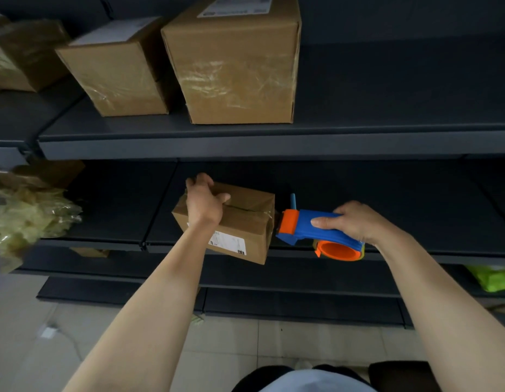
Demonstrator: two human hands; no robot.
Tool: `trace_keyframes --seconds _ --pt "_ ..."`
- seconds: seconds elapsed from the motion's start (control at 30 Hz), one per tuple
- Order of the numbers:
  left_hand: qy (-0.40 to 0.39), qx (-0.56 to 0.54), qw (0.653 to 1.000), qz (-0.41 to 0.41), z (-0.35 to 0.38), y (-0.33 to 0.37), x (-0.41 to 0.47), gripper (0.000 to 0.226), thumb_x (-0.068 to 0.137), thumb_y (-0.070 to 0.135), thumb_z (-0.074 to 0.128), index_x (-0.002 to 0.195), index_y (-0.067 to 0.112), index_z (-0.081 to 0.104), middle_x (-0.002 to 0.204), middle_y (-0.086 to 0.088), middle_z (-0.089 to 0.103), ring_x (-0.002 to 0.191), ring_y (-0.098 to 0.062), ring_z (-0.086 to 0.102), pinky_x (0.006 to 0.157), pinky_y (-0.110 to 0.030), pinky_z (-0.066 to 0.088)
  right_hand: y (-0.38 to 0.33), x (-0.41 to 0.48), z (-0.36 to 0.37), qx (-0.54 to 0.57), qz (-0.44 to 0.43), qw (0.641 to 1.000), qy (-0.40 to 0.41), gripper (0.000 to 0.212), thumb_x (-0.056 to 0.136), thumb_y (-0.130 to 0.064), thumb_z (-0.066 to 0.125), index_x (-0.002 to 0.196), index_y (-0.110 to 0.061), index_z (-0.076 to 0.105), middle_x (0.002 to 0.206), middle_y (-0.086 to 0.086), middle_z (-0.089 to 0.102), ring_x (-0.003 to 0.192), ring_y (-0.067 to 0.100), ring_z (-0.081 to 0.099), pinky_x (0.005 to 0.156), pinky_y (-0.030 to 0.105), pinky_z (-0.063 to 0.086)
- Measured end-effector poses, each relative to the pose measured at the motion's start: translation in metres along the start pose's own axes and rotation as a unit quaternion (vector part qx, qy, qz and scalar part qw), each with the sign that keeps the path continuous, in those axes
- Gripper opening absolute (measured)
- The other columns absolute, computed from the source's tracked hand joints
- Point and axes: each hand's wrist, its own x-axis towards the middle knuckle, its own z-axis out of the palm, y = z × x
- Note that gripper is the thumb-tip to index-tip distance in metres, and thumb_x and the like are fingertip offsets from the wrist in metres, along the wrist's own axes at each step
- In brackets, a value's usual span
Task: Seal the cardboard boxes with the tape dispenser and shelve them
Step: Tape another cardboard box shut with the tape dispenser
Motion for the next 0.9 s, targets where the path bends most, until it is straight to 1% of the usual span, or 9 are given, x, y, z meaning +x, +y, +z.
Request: trace_keyframes --seconds 0.07,0.1,0.23,0.37,0.5,0.6,0.7,0.8,0.9 --pt "-0.002 0.032 0.999 0.029 0.003 0.002 -0.005 0.009 0.091 0.016 0.060 0.099 0.012 0.059 0.111 -0.007 0.057 0.092 -0.023 0.060 0.074 -0.032 0.046 -0.002 0.001 0.001 -0.004 -0.001 1.000 0.001 0.061 0.070 -0.068 0.065 0.084 -0.009 0.070 0.077 0.007 0.069 0.071 0.022 0.065 0.062 0.030 0.044" --pt "-0.016 0.057 0.997 0.055 0.006 0.006 -0.009 0.007 0.093 0.019 0.057 0.096 0.014 0.060 0.104 -0.006 0.061 0.088 -0.021 0.061 0.072 -0.033 0.049 -0.003 0.002 0.002 -0.006 -0.001 1.000 0.001 0.060 0.070 -0.068 0.065 0.084 -0.010 0.070 0.079 0.007 0.069 0.072 0.022 0.065 0.063 0.030 0.045" --pt "-0.132 0.100 0.979 0.122 0.028 0.026 -0.031 0.042 0.085 0.059 0.054 0.077 0.018 0.054 0.070 0.004 0.058 0.063 -0.011 0.057 0.054 -0.026 0.042 -0.007 0.004 0.007 -0.002 0.003 1.000 -0.003 0.060 0.069 -0.068 0.068 0.081 -0.009 0.069 0.078 0.007 0.068 0.070 0.021 0.064 0.060 0.029 0.044" --pt "-0.170 0.184 0.961 0.117 0.037 0.027 -0.026 0.049 0.077 0.073 0.051 0.075 0.024 0.045 0.076 0.005 0.054 0.080 -0.018 0.055 0.076 -0.035 0.043 0.005 -0.001 0.005 0.020 0.008 1.000 -0.013 0.061 0.068 -0.069 0.066 0.088 -0.011 0.072 0.082 0.006 0.070 0.074 0.021 0.065 0.065 0.031 0.047" --pt "-0.209 0.192 0.953 0.111 0.038 0.029 -0.018 0.048 0.077 0.073 0.052 0.075 0.026 0.044 0.075 0.007 0.050 0.082 -0.018 0.055 0.076 -0.036 0.041 0.028 -0.016 -0.002 0.122 0.020 0.992 -0.022 0.064 0.050 -0.069 0.069 0.085 -0.015 0.073 0.070 -0.002 0.073 0.065 0.015 0.069 0.059 0.026 0.046" --pt "-0.235 0.190 0.948 0.102 0.035 0.031 -0.015 0.050 0.076 0.073 0.053 0.078 0.024 0.046 0.081 0.004 0.053 0.083 -0.019 0.055 0.076 -0.036 0.043 0.040 -0.022 -0.003 0.146 0.026 0.989 -0.024 0.065 0.047 -0.068 0.070 0.085 -0.015 0.073 0.072 -0.001 0.074 0.068 0.017 0.070 0.061 0.028 0.047" --pt "-0.235 0.192 0.948 0.100 0.035 0.033 -0.017 0.051 0.076 0.071 0.055 0.087 0.022 0.049 0.089 0.001 0.055 0.087 -0.020 0.055 0.082 -0.038 0.045 0.036 -0.018 -0.002 0.106 0.038 0.994 -0.011 0.055 0.059 -0.066 0.073 0.080 -0.015 0.071 0.072 0.003 0.070 0.070 0.021 0.066 0.060 0.029 0.044" --pt "-0.209 0.215 0.949 0.101 0.037 0.031 -0.021 0.051 0.076 0.069 0.057 0.092 0.022 0.049 0.097 -0.002 0.059 0.092 -0.022 0.056 0.087 -0.040 0.046 0.019 -0.010 0.005 0.024 0.041 0.999 0.003 0.050 0.071 -0.064 0.069 0.071 -0.014 0.063 0.066 0.003 0.062 0.062 0.019 0.058 0.055 0.028 0.038" --pt "-0.184 0.245 0.947 0.096 0.043 0.029 -0.025 0.061 0.076 0.067 0.057 0.111 0.018 0.053 0.109 -0.004 0.058 0.107 -0.027 0.052 0.093 -0.043 0.040 -0.002 -0.003 0.017 -0.052 0.037 0.998 0.020 0.052 0.073 -0.066 0.066 0.071 -0.014 0.059 0.067 0.003 0.059 0.059 0.018 0.055 0.051 0.028 0.035"
